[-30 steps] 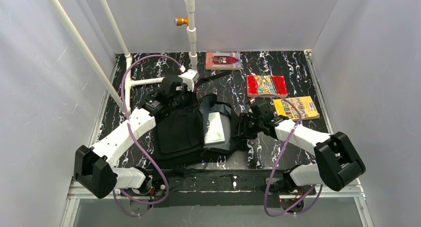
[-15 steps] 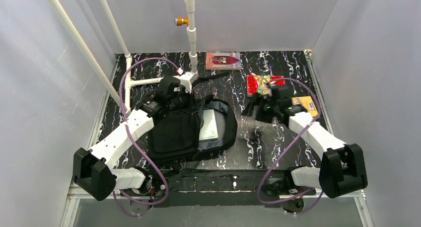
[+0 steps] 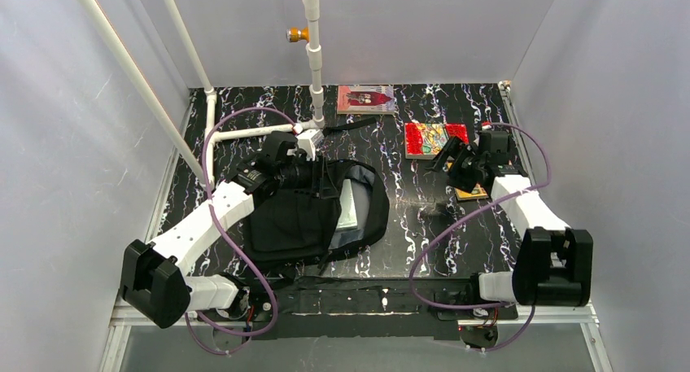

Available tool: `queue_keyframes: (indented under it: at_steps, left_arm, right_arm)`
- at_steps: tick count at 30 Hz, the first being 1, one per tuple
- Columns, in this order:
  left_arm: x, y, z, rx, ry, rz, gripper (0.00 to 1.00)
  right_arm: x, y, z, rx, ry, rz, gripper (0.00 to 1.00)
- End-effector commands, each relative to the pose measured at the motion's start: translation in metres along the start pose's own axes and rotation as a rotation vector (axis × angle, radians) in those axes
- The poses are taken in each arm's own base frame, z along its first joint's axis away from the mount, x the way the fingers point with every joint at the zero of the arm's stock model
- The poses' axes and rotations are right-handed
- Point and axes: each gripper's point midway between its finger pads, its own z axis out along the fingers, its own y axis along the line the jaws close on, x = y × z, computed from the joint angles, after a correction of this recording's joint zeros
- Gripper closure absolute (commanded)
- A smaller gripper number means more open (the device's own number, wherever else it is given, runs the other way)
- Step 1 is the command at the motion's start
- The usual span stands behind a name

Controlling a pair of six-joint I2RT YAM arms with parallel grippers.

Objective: Pack the student bag
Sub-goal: Pick up the book from the center of the board.

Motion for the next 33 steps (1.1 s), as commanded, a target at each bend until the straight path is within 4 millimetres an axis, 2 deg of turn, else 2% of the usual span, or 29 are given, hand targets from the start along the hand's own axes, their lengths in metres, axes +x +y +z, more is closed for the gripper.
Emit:
queue_keyframes:
  at_steps: [1, 4, 8, 9, 11, 14, 17, 18, 19, 21, 24, 25, 29, 33]
  left_arm:
    - [0.013, -0.009, -0.002, 0.068, 0.053, -0.034, 0.55]
    - [0.014, -0.017, -0.006, 0.101, 0.056, -0.041, 0.42]
    - [0.013, -0.026, -0.016, 0.133, 0.038, -0.044, 0.30]
    - [0.014, -0.028, -0.018, 0.140, 0.035, -0.042, 0.29]
    - [0.016, -0.029, -0.023, 0.141, 0.026, -0.041, 0.26]
    - [0.019, -0.032, -0.030, 0.152, 0.016, -0.048, 0.25]
    - [0.020, -0.034, -0.036, 0.151, -0.006, -0.069, 0.25]
    - [0.019, -0.035, -0.037, 0.154, -0.016, -0.073, 0.25]
    - [0.019, -0.037, -0.039, 0.160, -0.027, -0.074, 0.25]
    - [0.017, -0.038, -0.043, 0.163, -0.044, -0.069, 0.24]
    - [0.015, -0.038, -0.046, 0.152, -0.055, -0.049, 0.24]
    - [0.015, -0.037, -0.047, 0.147, -0.055, -0.042, 0.24]
    - [0.016, -0.034, -0.050, 0.123, -0.051, -0.024, 0.24]
    - [0.016, -0.031, -0.051, 0.102, -0.052, -0.018, 0.24]
  right_arm:
    - [-0.043, 0.046, 0.014, -0.181, -0.089, -0.054, 0.06]
    - [-0.059, 0.066, 0.036, -0.210, -0.095, -0.062, 0.07]
    - [-0.092, 0.095, 0.070, -0.244, -0.130, -0.074, 0.07]
    - [-0.105, 0.105, 0.078, -0.260, -0.140, -0.067, 0.07]
    - [-0.117, 0.115, 0.101, -0.283, -0.126, -0.038, 0.08]
    - [-0.128, 0.123, 0.141, -0.286, -0.120, 0.006, 0.12]
    - [-0.143, 0.140, 0.164, -0.276, -0.235, -0.013, 0.11]
    - [-0.145, 0.149, 0.168, -0.272, -0.254, -0.028, 0.14]
    - [-0.144, 0.152, 0.176, -0.247, -0.253, -0.044, 0.18]
    - [-0.136, 0.173, 0.187, -0.229, -0.258, -0.108, 0.21]
    - [-0.118, 0.189, 0.205, -0.098, -0.295, -0.278, 0.17]
    - [-0.110, 0.185, 0.213, -0.033, -0.281, -0.306, 0.15]
    - [-0.097, 0.167, 0.235, 0.077, -0.269, -0.177, 0.13]
    - [-0.074, 0.161, 0.253, 0.047, -0.258, 0.103, 0.09]
